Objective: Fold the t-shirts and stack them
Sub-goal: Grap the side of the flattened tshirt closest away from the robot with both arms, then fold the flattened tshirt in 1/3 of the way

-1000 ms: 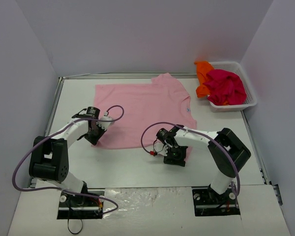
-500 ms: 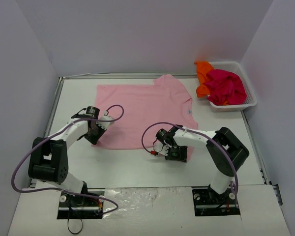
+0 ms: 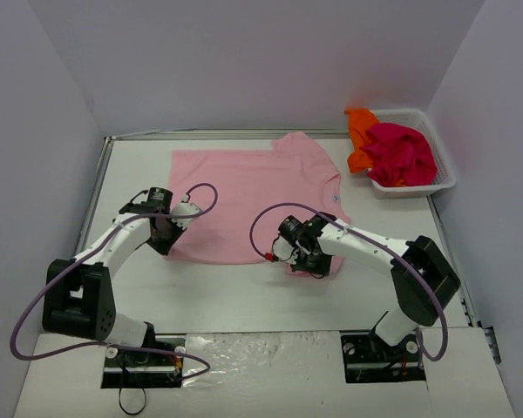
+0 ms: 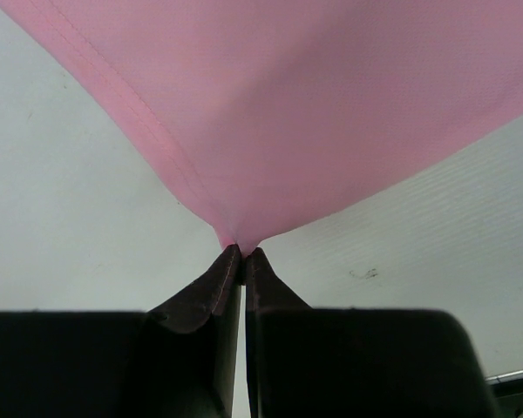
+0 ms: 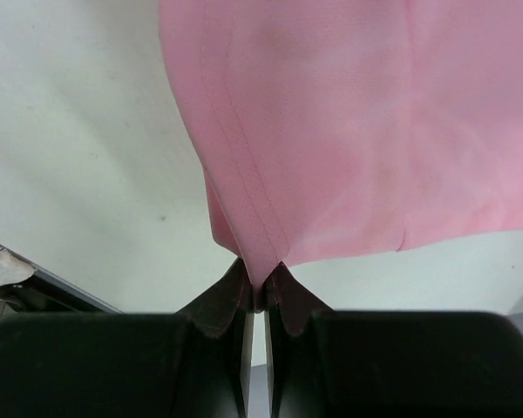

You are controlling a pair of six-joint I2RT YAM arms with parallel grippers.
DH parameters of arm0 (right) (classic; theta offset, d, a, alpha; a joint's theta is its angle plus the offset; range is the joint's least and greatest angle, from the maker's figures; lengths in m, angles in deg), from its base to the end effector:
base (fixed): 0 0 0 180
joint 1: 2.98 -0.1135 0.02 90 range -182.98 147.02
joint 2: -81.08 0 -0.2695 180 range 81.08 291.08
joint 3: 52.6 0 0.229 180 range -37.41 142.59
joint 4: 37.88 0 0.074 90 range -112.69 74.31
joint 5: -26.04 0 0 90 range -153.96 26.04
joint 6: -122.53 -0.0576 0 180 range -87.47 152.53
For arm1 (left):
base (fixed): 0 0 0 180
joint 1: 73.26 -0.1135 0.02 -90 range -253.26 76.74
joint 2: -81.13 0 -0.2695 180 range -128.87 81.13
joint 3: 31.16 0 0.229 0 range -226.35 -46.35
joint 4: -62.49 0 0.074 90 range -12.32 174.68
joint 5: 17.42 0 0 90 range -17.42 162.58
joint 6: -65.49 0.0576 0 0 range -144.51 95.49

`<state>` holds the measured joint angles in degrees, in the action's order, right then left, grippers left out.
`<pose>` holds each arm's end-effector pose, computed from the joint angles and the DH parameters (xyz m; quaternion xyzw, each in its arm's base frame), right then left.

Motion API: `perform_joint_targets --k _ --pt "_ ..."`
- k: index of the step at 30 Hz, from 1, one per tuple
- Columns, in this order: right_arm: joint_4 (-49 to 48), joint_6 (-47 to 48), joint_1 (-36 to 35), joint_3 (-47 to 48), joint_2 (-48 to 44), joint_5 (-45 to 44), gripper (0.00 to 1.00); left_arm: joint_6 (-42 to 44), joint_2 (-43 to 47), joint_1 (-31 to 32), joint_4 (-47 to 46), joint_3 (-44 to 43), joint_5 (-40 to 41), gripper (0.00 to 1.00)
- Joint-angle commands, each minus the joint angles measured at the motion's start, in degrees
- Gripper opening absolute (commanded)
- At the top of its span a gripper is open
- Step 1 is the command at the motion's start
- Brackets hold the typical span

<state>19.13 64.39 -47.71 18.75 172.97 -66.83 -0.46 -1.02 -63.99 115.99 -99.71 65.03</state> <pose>0.1950 0.1892 0.1741 -0.6137 0.7816 -0.0126 0.1105 0.2522 -0.0488 0.2059 0.2929 0.9332 -0.0385 0.2047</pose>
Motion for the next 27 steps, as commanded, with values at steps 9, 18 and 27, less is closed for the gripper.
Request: perform_joint_targets --k 9,18,27 --pt "11.3 -0.8 0.2 7.1 -6.5 -0.2 0.0 3.9 7.6 -0.4 5.9 -1.2 -0.2 0.02" --pt "15.2 -1.2 0.2 11.2 -7.2 -0.2 0.0 5.1 10.4 -0.4 8.1 -1.9 -0.4 0.02" --pt "17.3 0.1 3.5 15.5 -8.0 -1.7 0.0 5.7 11.7 -0.8 9.9 -3.2 -1.1 0.02"
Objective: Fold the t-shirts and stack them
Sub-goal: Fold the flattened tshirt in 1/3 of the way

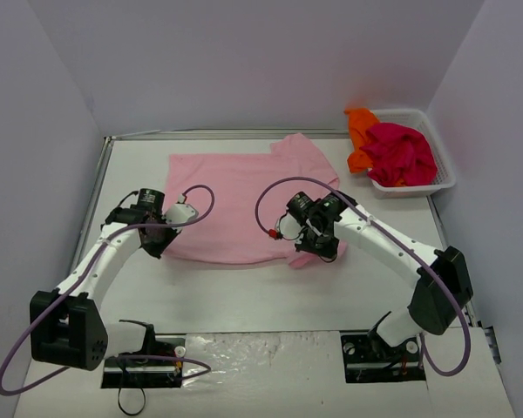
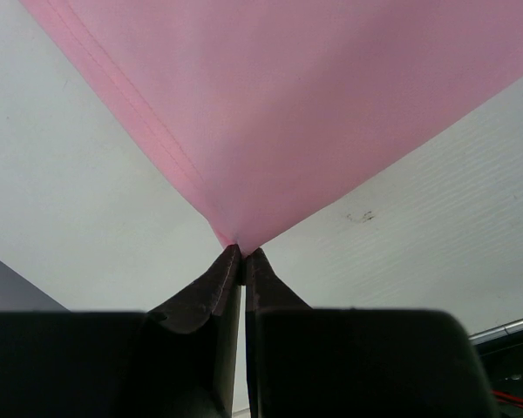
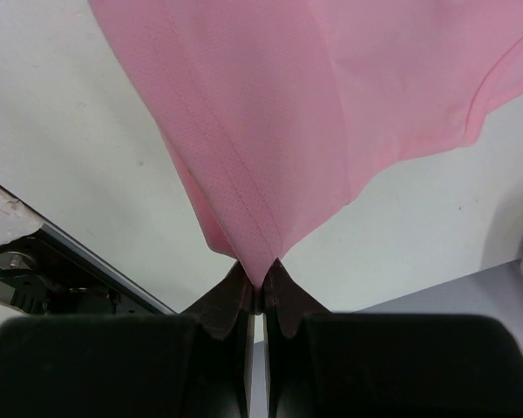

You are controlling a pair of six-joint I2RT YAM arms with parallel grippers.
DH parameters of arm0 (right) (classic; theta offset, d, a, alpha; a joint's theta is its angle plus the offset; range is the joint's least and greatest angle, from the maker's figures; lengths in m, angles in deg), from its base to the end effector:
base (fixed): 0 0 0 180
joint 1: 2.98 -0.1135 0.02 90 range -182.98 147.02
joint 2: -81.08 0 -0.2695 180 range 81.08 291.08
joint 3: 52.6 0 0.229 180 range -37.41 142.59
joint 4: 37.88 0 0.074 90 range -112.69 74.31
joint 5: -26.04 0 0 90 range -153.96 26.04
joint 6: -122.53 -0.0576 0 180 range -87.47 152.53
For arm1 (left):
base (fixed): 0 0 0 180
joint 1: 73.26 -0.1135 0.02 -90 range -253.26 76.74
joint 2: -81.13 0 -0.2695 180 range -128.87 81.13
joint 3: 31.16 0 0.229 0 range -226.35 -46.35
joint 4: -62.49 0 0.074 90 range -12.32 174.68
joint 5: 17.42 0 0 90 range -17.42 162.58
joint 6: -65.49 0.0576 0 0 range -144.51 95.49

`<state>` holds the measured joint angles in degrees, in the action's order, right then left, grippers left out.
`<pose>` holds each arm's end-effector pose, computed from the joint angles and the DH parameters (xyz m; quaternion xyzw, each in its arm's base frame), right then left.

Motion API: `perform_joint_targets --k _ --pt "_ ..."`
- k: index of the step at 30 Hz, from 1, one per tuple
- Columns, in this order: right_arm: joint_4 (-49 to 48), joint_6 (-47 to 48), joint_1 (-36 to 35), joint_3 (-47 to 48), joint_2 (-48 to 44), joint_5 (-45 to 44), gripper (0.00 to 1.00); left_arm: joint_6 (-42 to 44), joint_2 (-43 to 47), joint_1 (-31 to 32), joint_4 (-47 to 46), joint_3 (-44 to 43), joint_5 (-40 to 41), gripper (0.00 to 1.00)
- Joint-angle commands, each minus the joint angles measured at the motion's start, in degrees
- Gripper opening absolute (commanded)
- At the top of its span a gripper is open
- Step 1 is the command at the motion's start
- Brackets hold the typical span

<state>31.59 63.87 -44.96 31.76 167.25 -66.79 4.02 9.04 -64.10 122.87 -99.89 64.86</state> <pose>0.2049 0.1806 0.2506 -0.5857 0.7937 -0.0092 0.1641 0.2196 -0.0433 0.2390 0.3283 0.9146 -0.0265 0.2344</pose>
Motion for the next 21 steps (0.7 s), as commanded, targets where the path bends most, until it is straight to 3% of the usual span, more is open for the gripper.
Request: perform_joint_targets --k 1,21 --pt "4.8 0.9 1.3 3.0 -2.2 -2.0 0.0 1.3 1.7 -0.8 3.1 -3.5 -1.1 0.02" --pt "1.2 6.1 8.8 12.1 2.5 -2.4 0.0 2.3 0.2 -1.6 3.6 -8.0 0.1 0.02"
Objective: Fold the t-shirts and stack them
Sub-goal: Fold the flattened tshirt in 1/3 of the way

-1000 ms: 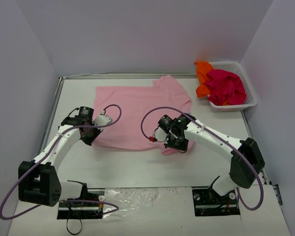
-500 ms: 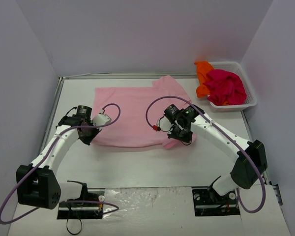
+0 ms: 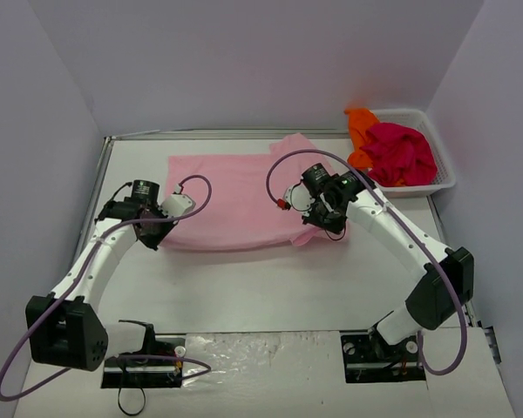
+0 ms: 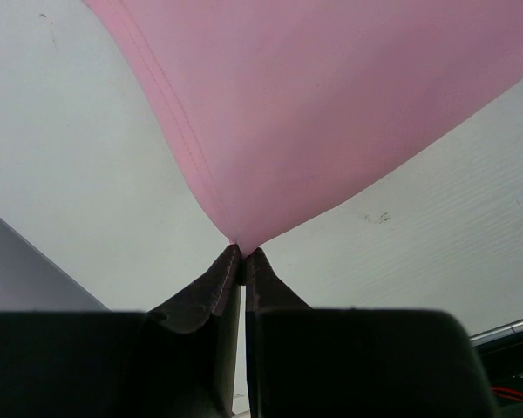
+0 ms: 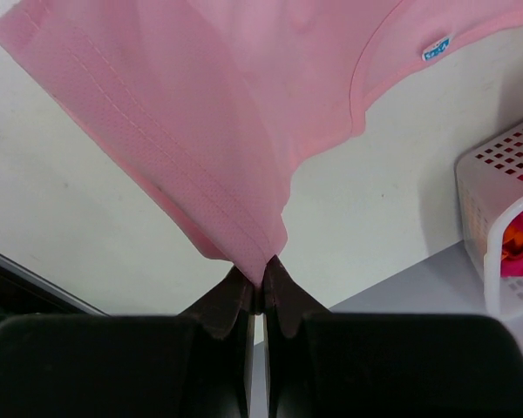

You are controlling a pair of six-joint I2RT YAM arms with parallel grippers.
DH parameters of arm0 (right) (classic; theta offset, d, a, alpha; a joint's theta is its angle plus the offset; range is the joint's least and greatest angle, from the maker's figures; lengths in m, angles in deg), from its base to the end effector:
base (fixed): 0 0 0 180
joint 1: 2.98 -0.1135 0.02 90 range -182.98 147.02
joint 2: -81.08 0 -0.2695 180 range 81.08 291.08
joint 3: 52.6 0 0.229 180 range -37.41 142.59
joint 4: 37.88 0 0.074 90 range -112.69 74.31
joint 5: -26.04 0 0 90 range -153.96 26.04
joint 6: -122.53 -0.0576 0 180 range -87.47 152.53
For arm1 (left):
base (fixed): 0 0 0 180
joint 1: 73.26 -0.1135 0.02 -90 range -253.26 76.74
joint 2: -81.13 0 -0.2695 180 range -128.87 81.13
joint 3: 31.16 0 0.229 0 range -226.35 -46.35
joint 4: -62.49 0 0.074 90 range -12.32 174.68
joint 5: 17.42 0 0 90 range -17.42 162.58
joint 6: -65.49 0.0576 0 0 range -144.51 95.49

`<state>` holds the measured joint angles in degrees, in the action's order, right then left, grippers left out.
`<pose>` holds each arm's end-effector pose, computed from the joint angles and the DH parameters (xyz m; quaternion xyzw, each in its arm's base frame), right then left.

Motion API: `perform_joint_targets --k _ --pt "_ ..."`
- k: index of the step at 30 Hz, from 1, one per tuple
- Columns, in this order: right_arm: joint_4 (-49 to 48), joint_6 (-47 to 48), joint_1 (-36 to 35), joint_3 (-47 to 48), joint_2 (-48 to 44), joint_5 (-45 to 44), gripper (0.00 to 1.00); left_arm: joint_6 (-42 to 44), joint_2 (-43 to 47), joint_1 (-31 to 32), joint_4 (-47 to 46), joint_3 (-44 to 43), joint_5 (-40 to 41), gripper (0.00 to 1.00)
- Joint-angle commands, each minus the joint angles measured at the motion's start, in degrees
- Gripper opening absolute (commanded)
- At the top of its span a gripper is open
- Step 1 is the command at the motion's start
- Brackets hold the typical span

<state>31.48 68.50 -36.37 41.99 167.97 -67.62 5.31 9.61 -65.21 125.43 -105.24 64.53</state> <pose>0.2481 0.1591 0.2976 -0.5450 0.8014 -0.0365 0.2439 0.2247 -0.0399 0.2654 0.3299 0.9064 -0.0185 0.2632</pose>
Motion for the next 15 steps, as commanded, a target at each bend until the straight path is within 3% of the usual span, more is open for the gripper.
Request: perform_joint_targets --k 1,15 --pt "1.0 1.7 0.4 2.2 2.2 -1.4 0.0 1.1 -0.6 -0.5 0.7 -2.7 0.5 0.02" --pt "-1.4 4.2 4.6 10.5 12.8 -0.9 0.0 3.4 -5.8 -2.4 -1.2 -6.1 1.7 0.02"
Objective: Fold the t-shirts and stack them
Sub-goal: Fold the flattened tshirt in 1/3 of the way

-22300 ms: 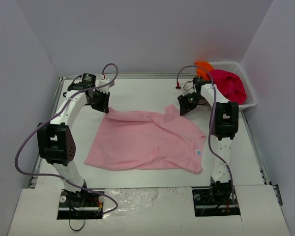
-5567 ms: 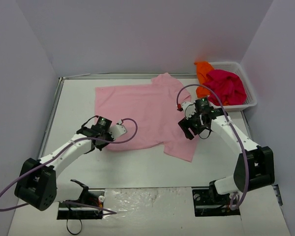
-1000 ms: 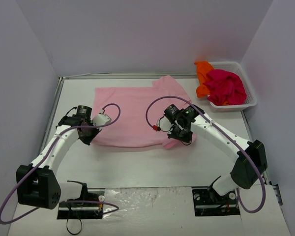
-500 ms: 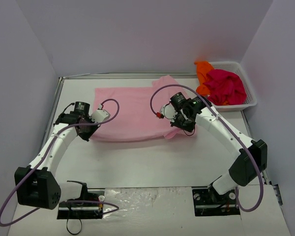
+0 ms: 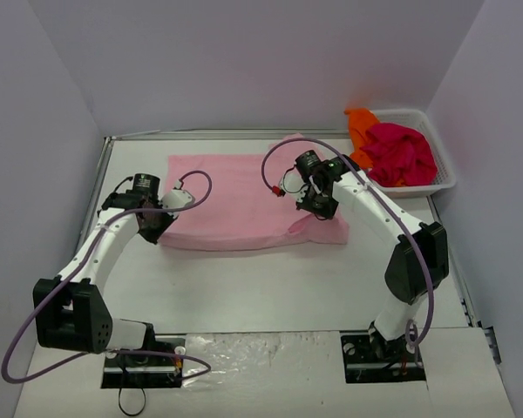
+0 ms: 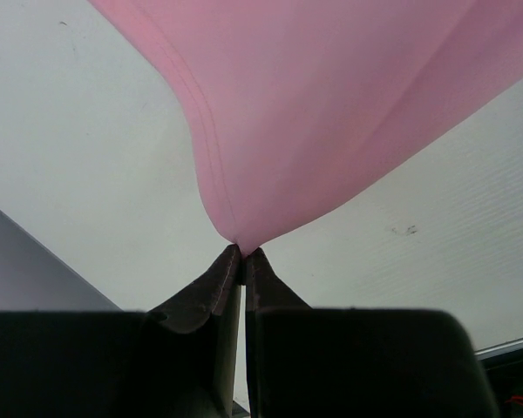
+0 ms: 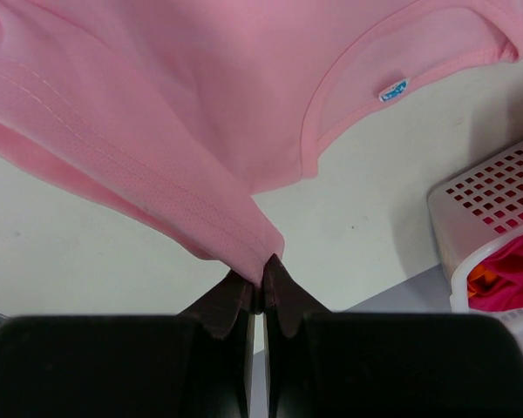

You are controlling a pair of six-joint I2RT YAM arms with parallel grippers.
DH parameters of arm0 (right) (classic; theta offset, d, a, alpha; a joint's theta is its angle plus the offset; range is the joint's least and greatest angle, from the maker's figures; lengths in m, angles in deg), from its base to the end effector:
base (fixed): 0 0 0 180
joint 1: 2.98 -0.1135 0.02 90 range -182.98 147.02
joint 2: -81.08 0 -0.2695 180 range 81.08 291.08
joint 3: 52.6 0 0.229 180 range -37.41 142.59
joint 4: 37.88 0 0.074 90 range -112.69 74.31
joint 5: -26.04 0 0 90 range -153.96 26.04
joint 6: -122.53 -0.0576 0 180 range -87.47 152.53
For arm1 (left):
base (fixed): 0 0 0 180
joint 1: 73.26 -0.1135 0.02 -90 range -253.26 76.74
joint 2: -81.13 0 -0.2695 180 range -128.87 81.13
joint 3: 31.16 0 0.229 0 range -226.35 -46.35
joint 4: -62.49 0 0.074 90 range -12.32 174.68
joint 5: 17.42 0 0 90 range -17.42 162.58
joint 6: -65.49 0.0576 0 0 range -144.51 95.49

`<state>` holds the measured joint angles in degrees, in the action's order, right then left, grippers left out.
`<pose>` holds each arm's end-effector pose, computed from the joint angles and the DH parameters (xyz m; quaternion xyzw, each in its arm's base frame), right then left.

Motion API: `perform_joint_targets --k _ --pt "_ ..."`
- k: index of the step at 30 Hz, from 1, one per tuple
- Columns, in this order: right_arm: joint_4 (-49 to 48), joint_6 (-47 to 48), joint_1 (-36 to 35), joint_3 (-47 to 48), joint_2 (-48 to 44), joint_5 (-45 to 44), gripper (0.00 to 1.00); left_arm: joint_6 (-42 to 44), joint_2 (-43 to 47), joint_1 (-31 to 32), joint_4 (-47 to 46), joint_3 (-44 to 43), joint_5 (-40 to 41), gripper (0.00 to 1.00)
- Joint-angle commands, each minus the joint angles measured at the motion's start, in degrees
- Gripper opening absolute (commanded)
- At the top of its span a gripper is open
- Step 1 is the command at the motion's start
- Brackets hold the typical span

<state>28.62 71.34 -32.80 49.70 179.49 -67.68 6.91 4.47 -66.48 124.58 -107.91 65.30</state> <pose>0.3041 0.1700 0.2789 -0.5411 0.8064 -0.0500 0.2334 0.2458 -0.0366 0.2603 0.3314 0.9100 -0.0087 0.2490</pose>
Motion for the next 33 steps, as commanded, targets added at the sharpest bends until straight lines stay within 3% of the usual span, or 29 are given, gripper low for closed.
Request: perform_joint_targets --k 1,33 --pt "1.4 1.4 1.2 3.9 1.8 -0.8 0.0 2.1 -1.1 -1.4 -0.3 -3.9 0.8 0.02" --pt "1.2 4.3 7.4 23.5 25.8 0.1 0.0 5.2 -24.6 -5.3 -1.7 -19.5 -2.0 0.02"
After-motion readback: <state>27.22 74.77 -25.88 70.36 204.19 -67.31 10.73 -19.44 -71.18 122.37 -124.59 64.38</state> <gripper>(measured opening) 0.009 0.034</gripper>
